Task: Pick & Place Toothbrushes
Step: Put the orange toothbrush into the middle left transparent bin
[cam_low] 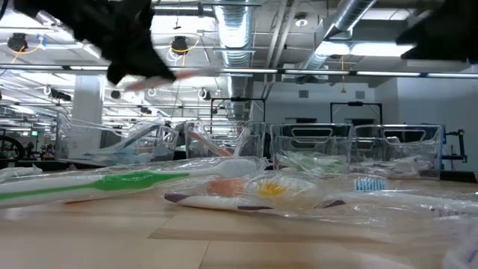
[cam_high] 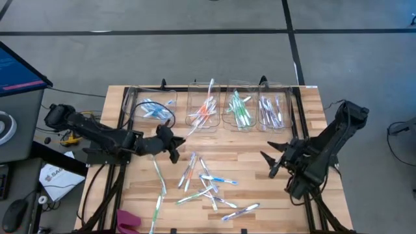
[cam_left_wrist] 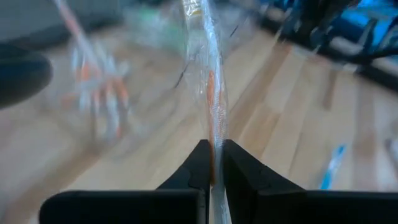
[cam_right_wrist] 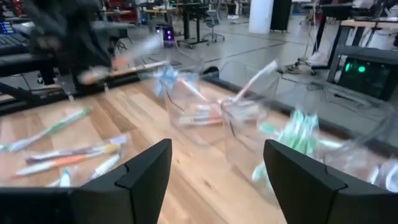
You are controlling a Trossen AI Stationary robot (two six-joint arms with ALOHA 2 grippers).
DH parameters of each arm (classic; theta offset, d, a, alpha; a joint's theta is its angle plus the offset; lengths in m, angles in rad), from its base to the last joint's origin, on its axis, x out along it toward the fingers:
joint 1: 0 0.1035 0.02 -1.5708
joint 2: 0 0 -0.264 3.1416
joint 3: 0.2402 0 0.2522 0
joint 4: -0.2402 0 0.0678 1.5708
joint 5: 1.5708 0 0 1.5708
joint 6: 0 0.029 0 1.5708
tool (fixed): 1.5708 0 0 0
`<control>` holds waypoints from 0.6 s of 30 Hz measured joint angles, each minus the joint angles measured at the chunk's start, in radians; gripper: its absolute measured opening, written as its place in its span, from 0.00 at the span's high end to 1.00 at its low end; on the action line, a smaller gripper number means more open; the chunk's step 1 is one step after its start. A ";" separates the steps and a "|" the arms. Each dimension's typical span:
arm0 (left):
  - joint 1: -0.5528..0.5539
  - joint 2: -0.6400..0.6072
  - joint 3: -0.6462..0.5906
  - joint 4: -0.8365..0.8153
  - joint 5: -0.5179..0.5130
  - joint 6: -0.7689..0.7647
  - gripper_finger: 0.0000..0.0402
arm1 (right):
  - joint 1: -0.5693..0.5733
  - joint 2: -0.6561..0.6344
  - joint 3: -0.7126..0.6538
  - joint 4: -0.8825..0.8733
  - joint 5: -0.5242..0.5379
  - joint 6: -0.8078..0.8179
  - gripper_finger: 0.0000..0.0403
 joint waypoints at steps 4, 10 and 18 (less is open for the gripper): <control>0.092 0.002 0.123 0.007 -0.003 0.127 0.96 | -0.001 0.070 -0.055 0.042 0.000 0.077 0.38; 0.341 0.084 0.267 0.010 0.215 0.183 0.96 | -0.024 0.135 -0.073 0.039 0.003 0.156 0.38; 0.548 0.279 0.290 0.057 0.397 0.132 0.96 | -0.055 0.145 -0.073 0.043 0.003 0.159 0.38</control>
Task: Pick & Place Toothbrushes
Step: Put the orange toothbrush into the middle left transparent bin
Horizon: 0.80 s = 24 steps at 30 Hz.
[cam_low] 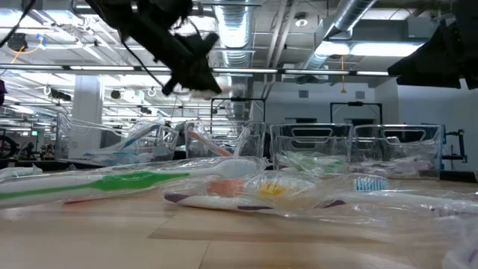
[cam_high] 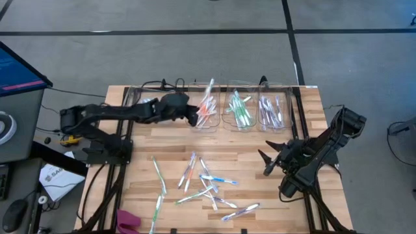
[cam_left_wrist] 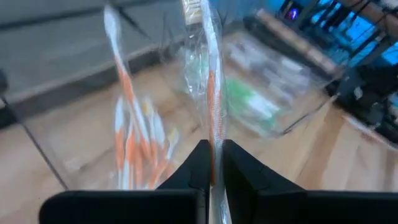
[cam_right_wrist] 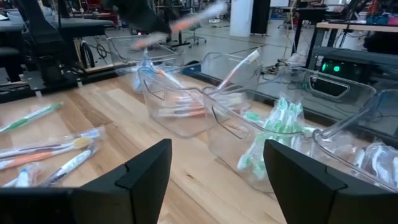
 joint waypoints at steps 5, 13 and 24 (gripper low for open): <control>0.046 0.104 0.000 0.085 0.057 -0.013 0.96 | 0.000 0.000 0.000 0.002 -0.002 -0.002 0.38; 0.098 0.145 0.000 0.138 0.058 -0.019 0.96 | 0.000 0.000 0.000 0.018 -0.003 -0.002 0.38; 0.108 0.216 -0.004 0.184 0.029 0.249 0.96 | 0.000 0.000 0.000 0.034 -0.003 -0.002 0.38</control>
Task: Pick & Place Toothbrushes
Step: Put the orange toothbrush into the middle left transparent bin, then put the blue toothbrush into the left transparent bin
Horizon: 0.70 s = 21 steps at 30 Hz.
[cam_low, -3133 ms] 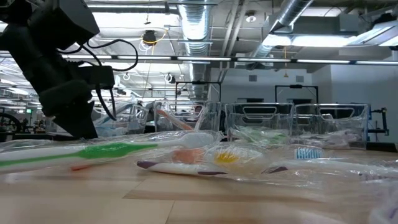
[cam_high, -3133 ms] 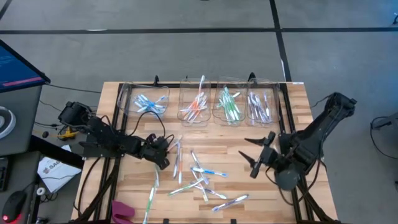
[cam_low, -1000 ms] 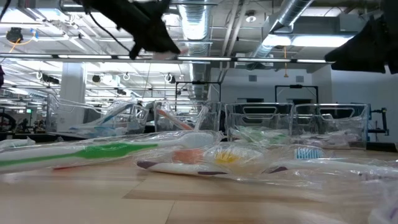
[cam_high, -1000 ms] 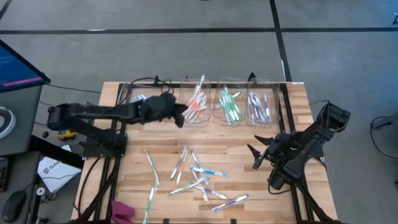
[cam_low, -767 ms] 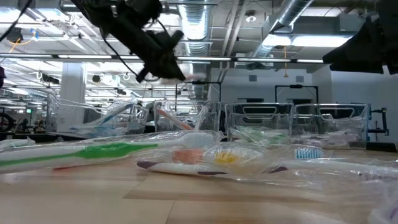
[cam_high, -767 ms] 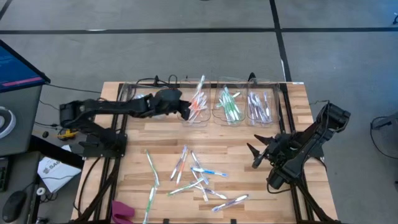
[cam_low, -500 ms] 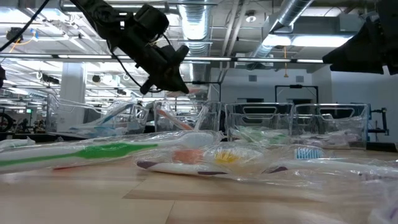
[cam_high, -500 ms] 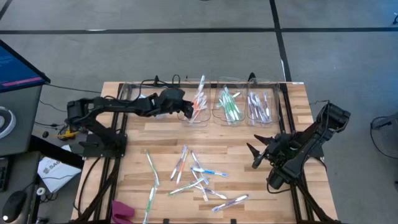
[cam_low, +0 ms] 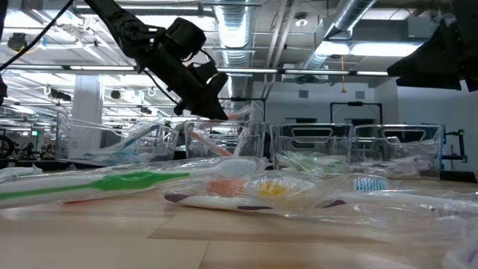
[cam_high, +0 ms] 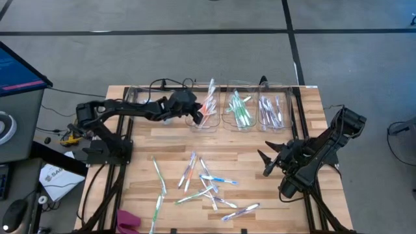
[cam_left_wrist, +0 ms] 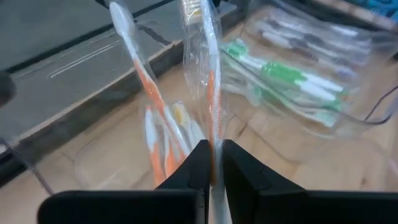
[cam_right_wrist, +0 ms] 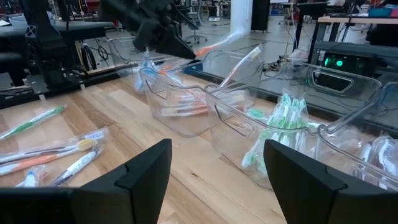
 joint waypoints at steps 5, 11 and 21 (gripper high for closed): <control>0.016 0.043 0.001 -0.001 0.001 -0.074 0.92 | 0.000 0.000 0.000 0.004 0.000 0.000 0.38; 0.048 0.049 0.001 -0.013 0.060 -0.156 0.82 | 0.000 0.000 0.000 0.004 0.000 0.000 0.38; 0.039 0.014 0.001 -0.030 0.128 -0.112 0.65 | 0.006 0.000 0.000 0.023 0.004 -0.038 0.38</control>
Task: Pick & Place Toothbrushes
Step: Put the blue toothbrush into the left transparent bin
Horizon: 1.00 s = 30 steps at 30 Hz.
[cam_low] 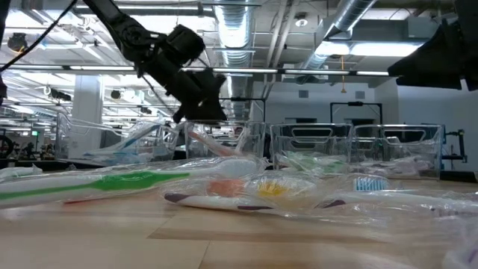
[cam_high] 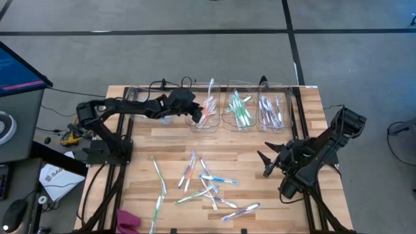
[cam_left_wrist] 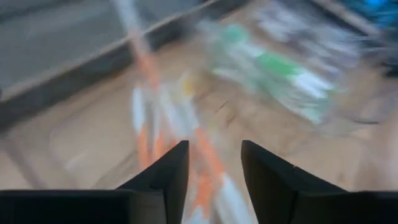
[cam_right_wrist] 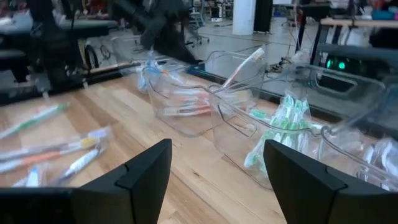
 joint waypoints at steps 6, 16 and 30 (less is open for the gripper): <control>-0.061 -0.143 0.001 -0.051 0.174 0.205 0.64 | 0.029 0.000 0.011 0.161 0.002 -0.318 0.38; -0.408 -0.358 -0.075 -0.076 0.181 0.236 0.67 | 0.009 0.000 0.102 0.435 -0.104 -0.911 0.38; -0.791 -0.445 -0.270 -0.025 -0.086 0.042 0.70 | -0.256 0.018 0.122 1.097 -0.790 -1.594 0.38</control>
